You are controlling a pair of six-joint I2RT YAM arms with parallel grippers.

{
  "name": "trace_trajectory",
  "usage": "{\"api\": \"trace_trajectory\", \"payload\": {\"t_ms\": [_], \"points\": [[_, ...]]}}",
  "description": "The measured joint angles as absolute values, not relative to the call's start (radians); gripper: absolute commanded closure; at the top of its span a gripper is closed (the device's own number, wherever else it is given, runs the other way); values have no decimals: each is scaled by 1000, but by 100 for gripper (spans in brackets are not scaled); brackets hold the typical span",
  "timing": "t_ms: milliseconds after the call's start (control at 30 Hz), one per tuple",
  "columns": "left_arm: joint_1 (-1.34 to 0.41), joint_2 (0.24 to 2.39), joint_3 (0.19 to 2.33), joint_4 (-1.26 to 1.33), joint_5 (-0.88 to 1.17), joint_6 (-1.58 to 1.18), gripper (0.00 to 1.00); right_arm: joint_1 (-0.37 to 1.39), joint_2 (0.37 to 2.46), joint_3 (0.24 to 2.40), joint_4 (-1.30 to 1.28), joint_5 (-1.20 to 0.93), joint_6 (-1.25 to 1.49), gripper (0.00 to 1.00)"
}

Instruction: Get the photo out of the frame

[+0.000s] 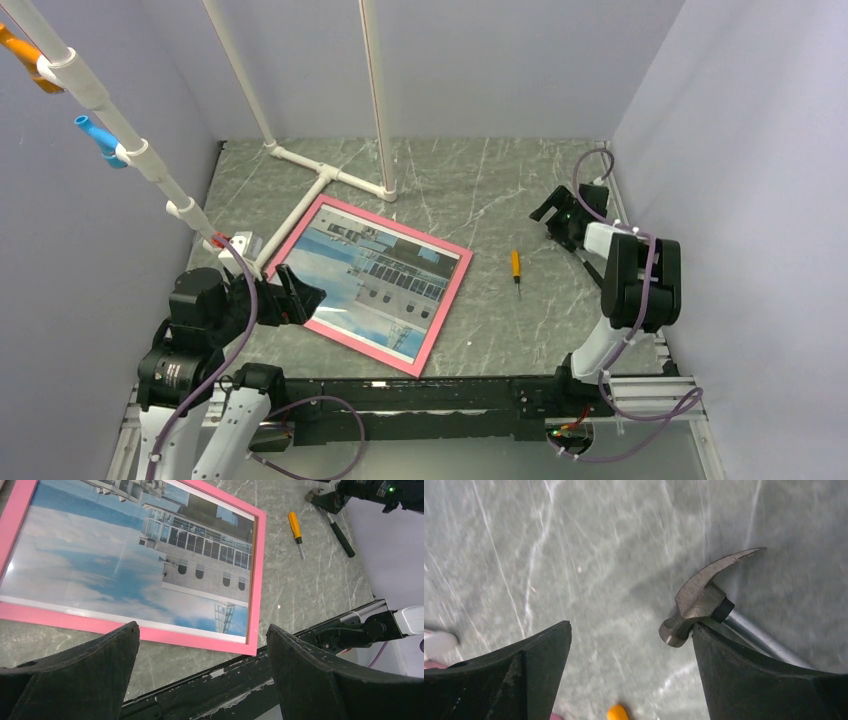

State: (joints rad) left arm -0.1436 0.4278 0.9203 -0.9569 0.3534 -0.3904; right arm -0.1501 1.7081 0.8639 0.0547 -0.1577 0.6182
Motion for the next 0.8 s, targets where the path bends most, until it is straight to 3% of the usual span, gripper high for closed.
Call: {"api": "trace_trajectory", "payload": {"t_ms": [800], "points": [[-144,410,920,-970,351,-413,1,-299,1951,1161,44,-167,712,7]]}}
